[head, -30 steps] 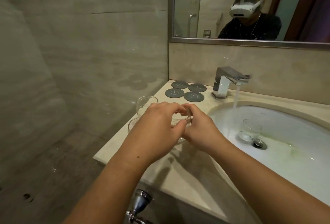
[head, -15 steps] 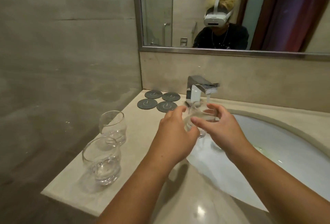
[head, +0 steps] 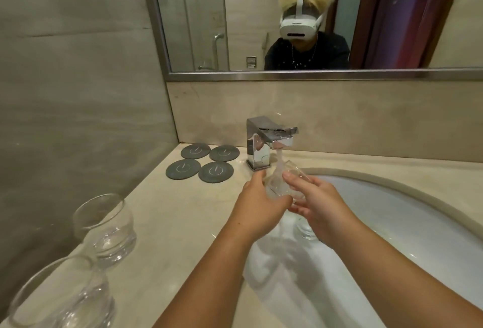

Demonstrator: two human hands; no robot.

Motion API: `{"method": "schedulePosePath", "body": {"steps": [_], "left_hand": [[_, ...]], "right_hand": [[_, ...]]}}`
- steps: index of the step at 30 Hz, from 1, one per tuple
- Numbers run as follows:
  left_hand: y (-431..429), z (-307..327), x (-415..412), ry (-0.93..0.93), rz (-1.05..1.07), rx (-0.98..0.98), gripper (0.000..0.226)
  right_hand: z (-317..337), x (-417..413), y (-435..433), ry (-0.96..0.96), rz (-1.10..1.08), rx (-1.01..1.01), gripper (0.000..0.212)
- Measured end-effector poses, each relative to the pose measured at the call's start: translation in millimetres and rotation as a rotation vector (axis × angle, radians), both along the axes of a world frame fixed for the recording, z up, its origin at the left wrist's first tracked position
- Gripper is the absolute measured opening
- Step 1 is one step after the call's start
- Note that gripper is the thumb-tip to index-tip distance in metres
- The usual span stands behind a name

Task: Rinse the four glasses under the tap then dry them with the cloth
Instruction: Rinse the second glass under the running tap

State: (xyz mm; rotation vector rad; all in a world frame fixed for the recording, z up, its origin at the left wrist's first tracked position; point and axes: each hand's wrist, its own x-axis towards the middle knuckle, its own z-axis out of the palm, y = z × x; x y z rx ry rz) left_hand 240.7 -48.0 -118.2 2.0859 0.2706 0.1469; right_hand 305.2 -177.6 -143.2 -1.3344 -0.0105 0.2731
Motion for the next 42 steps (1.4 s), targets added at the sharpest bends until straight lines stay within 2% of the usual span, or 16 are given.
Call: {"method": "schedulePosePath", "body": {"steps": [4, 6, 11, 15, 22, 24, 30, 35, 38, 40, 42], "left_hand": [[0, -14, 4, -0.018, 0.008, 0.116, 0.066], [1, -17, 6, -0.037, 0.015, 0.146, 0.07], [2, -19, 10, -0.104, 0.009, 0.208, 0.069], [7, -21, 12, -0.131, -0.002, 0.194, 0.057], [13, -24, 16, -0.112, 0.026, 0.054, 0.034], [14, -24, 16, -0.095, 0.028, 0.019, 0.037], [17, -26, 19, -0.078, 0.062, -0.213, 0.039], [18, -28, 21, -0.053, 0.054, -0.339, 0.036], [18, -26, 20, -0.046, 0.036, -0.284, 0.034], [18, -21, 16, -0.054, 0.019, -0.14, 0.032], [19, -19, 14, -0.089, 0.019, -0.003, 0.046]], "right_hand": [[-7, -1, 2, 0.065, 0.097, 0.1, 0.019], [-10, -1, 5, 0.098, 0.118, 0.133, 0.018], [-15, 4, 7, 0.089, 0.157, 0.144, 0.036], [-18, 5, 3, 0.063, 0.181, 0.14, 0.047], [-15, 3, 1, 0.194, 0.13, 0.228, 0.023], [-15, 3, 1, 0.216, 0.12, 0.222, 0.021], [-14, -1, 0, 0.177, 0.153, 0.165, 0.022], [-13, -5, 1, 0.263, 0.263, 0.185, 0.04], [-13, -6, 2, 0.238, 0.313, 0.253, 0.039], [-13, -5, 4, 0.189, 0.295, 0.26, 0.039], [-14, -4, 5, 0.145, 0.253, 0.247, 0.041]]}}
